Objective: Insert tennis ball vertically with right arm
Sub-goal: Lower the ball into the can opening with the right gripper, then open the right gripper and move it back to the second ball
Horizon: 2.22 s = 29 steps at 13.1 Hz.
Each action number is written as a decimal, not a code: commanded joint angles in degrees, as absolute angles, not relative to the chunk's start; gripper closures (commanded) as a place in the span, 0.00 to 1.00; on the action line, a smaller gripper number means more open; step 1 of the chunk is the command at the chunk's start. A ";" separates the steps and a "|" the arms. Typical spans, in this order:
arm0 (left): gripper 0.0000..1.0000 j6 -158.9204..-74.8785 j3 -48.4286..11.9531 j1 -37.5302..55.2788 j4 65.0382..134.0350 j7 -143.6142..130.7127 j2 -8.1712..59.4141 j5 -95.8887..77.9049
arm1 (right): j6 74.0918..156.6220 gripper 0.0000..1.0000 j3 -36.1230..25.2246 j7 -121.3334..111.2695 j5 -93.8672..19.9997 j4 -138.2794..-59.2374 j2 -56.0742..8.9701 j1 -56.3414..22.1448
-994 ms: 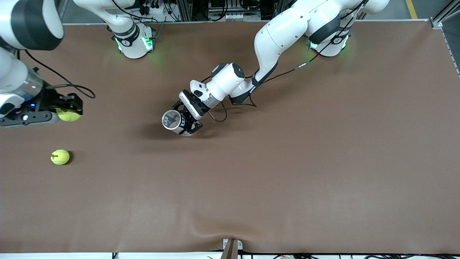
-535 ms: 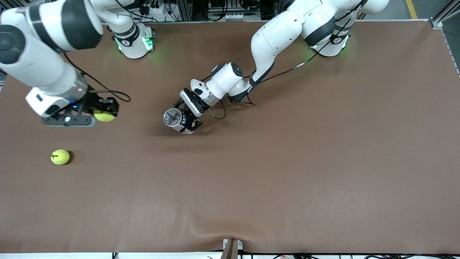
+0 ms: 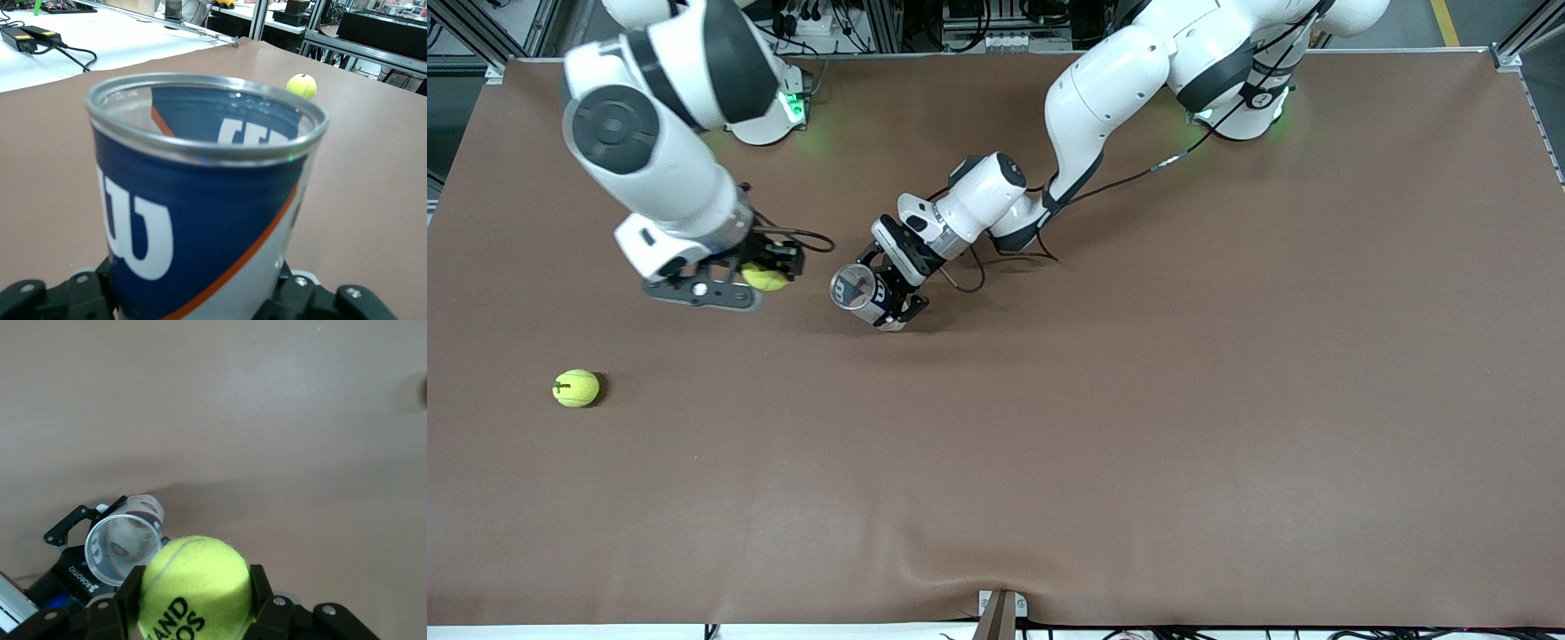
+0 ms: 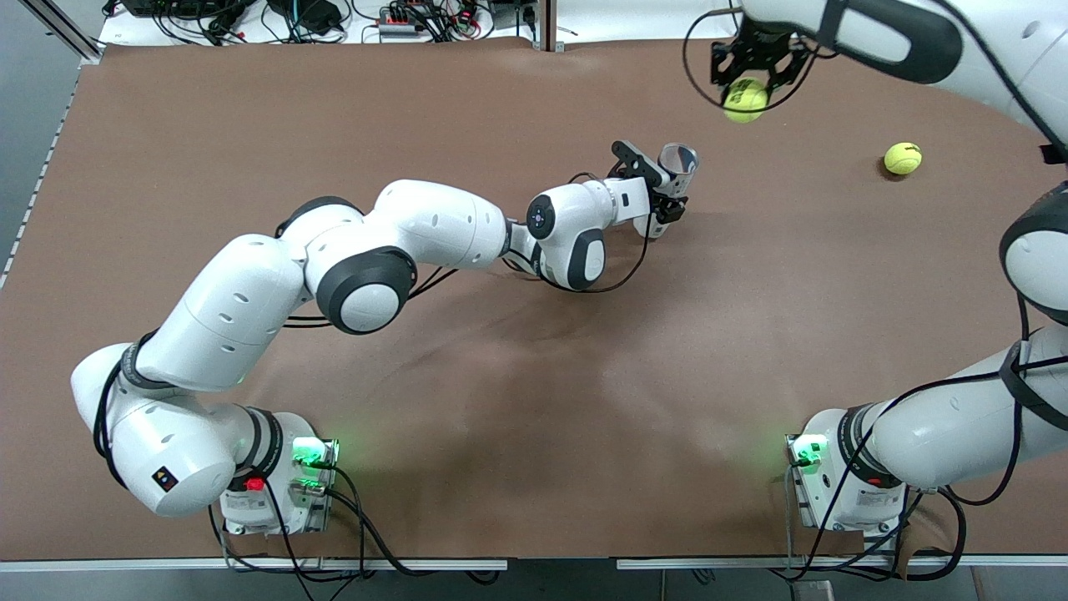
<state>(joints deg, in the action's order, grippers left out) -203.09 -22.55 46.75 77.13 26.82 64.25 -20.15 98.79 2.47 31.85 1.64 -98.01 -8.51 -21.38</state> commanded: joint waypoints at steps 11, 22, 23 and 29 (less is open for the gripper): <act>0.22 -203.55 -21.88 47.81 76.03 26.54 65.83 -21.36 | 106.52 1.00 1.93 43.50 1.58 -100.55 -14.50 -28.12; 0.21 -203.47 -21.88 47.72 76.29 26.63 65.83 -21.36 | 107.05 0.00 1.85 43.95 1.85 -100.46 -15.03 -28.48; 0.21 -203.55 -21.88 47.72 76.38 26.63 65.83 -21.36 | 106.53 0.00 1.76 42.90 1.85 -100.46 -14.42 -27.78; 0.19 -203.55 -21.88 47.64 76.82 26.63 65.65 -21.36 | 103.63 0.00 1.49 24.22 1.93 -100.37 -10.20 -16.02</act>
<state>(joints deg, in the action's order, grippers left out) -203.16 -22.34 46.86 77.18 26.82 64.69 -20.15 104.57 0.81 30.94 1.85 -99.65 -12.30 -20.62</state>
